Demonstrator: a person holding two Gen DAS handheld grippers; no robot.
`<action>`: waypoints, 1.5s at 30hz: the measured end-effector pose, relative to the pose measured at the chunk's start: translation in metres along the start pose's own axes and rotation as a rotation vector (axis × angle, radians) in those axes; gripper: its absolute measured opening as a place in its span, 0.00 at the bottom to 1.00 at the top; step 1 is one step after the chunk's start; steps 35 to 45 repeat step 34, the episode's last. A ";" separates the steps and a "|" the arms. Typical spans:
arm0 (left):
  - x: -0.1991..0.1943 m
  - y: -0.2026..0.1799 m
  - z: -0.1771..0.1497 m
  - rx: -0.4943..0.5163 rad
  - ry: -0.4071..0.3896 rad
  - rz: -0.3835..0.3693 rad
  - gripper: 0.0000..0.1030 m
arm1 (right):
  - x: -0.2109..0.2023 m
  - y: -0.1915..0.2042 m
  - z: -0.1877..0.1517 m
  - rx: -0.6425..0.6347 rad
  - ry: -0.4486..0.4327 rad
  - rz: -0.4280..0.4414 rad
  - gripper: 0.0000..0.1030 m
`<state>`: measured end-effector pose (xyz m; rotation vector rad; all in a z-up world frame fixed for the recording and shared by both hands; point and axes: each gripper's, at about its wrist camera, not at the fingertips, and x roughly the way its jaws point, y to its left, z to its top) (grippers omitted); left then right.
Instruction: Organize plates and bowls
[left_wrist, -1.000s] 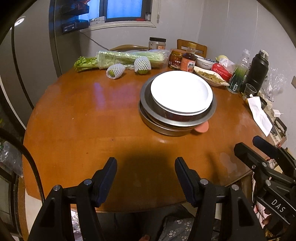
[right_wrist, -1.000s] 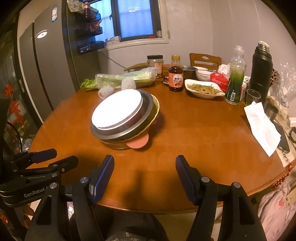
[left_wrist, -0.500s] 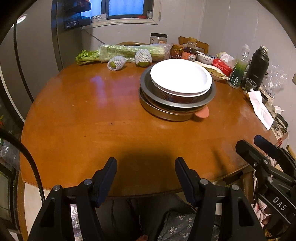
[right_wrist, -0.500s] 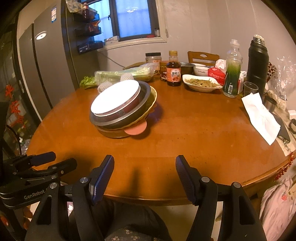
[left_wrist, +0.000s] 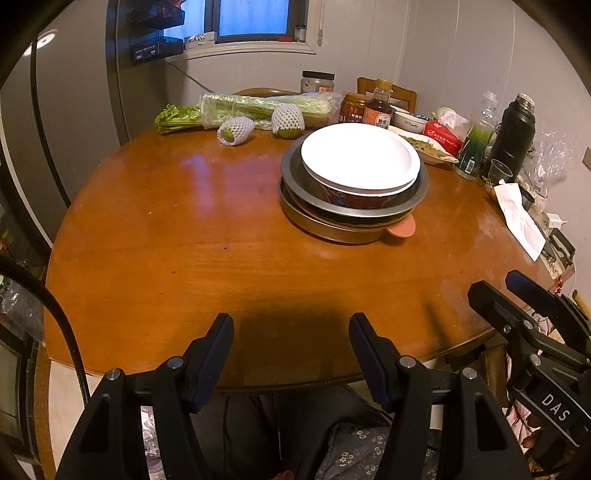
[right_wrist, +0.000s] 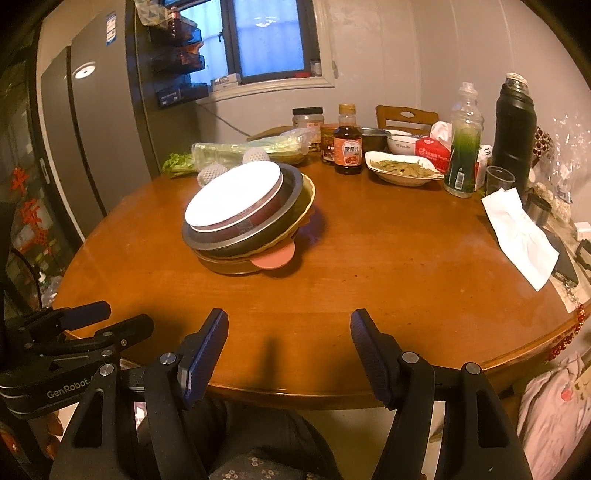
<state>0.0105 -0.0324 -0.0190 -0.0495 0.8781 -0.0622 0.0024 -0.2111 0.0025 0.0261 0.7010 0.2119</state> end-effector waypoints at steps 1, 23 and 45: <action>0.000 0.000 0.000 0.002 -0.001 0.000 0.63 | -0.001 0.000 0.000 -0.001 -0.002 0.000 0.68; -0.002 -0.006 -0.004 0.023 0.001 -0.005 0.63 | -0.005 -0.001 -0.002 -0.004 -0.009 -0.005 0.68; 0.020 0.014 0.003 -0.040 0.018 0.024 0.63 | 0.011 -0.013 -0.002 0.016 0.011 -0.021 0.68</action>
